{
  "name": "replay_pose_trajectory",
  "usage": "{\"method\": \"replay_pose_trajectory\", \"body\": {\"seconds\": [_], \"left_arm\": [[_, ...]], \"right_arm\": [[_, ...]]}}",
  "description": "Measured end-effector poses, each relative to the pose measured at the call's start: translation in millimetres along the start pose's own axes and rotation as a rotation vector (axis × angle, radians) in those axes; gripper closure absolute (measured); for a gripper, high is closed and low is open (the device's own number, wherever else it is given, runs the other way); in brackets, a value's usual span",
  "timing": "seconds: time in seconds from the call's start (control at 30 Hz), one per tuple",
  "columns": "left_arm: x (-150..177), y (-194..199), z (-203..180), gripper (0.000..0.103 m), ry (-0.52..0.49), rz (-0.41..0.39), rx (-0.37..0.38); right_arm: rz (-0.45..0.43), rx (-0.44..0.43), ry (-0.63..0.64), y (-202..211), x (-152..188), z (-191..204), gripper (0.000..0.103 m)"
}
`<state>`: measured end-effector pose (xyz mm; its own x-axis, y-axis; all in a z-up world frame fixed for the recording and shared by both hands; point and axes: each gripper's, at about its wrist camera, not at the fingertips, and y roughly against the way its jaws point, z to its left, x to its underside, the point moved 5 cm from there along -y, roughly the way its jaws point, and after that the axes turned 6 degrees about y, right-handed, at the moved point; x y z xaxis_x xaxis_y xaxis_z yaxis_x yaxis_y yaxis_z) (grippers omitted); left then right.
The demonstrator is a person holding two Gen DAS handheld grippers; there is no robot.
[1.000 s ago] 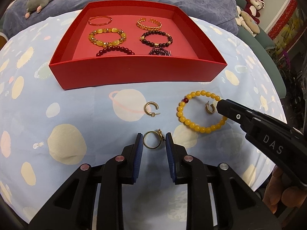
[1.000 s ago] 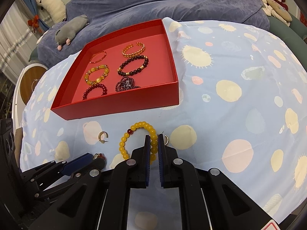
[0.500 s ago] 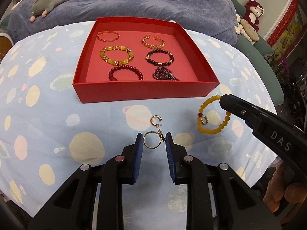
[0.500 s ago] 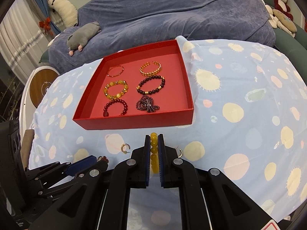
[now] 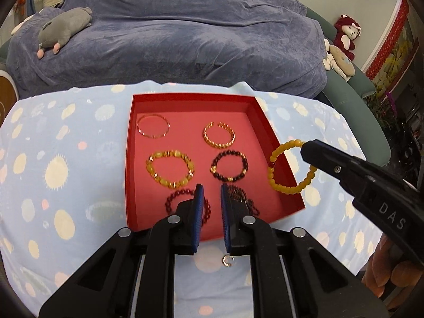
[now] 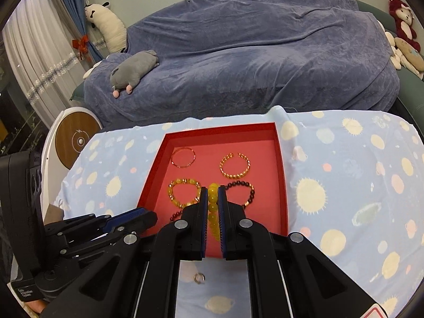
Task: Organize jewelry
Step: 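Open both tools to drop the gold ring and yellow bracelet into the box, then withdraw both tools from the box toward the two gold hoop earrings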
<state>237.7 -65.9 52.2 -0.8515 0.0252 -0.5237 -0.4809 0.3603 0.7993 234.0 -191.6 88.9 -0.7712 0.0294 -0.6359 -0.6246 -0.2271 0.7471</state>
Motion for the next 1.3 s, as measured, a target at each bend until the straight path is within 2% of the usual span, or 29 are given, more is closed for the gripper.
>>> {"method": "replay_pose_trajectory", "body": {"seconds": [0.17,0.27,0.43,0.6,0.67,0.7,0.73,0.8,0.83,0.87,1.1,1.3], "left_arm": [[-39.1,-37.4,10.7,0.091,-0.014,-0.010,-0.033],[-52.5,-63.8,22.3,0.091,0.005,0.009,-0.051],[-57.5,-89.8,35.9,0.091,0.012,0.033,-0.085],[-49.5,-99.9,40.4,0.090,-0.013,0.042,-0.115],[-45.9,-99.8,40.7,0.088,-0.017,0.040,-0.117],[-45.4,-100.0,41.6,0.087,-0.012,0.041,-0.116],[-44.4,-99.8,42.3,0.082,-0.008,0.041,-0.118],[-41.9,-97.0,42.0,0.072,-0.005,0.035,-0.125],[-40.7,-94.1,41.4,0.066,-0.007,0.029,-0.130],[-40.0,-91.3,40.5,0.065,-0.011,0.024,-0.134],[-27.9,-58.8,31.5,0.064,-0.020,-0.005,-0.126],[1.7,-26.8,22.3,0.060,-0.028,-0.016,-0.129]], "right_arm": [[0.027,-0.003,0.010,-45.4,-25.0,-3.2,0.095],[0.061,0.015,0.005,-76.5,-28.8,-12.0,0.095],[0.118,0.054,0.001,-114.4,-23.9,-30.1,0.095],[0.162,0.118,0.006,-132.2,-10.6,-46.9,0.095],[0.168,0.154,0.005,-133.2,-5.0,-52.9,0.090],[0.169,0.169,0.005,-132.9,-2.9,-55.2,0.085],[0.163,0.183,0.004,-130.6,-1.2,-57.2,0.075],[0.138,0.186,-0.003,-122.4,0.6,-59.2,0.069],[0.129,0.187,-0.008,-117.2,1.2,-59.4,0.068],[0.121,0.184,-0.014,-111.2,1.8,-59.9,0.068],[0.081,0.165,-0.050,-66.1,11.5,-58.9,0.067],[0.076,0.165,-0.040,-27.2,40.5,-48.3,0.067]]}}
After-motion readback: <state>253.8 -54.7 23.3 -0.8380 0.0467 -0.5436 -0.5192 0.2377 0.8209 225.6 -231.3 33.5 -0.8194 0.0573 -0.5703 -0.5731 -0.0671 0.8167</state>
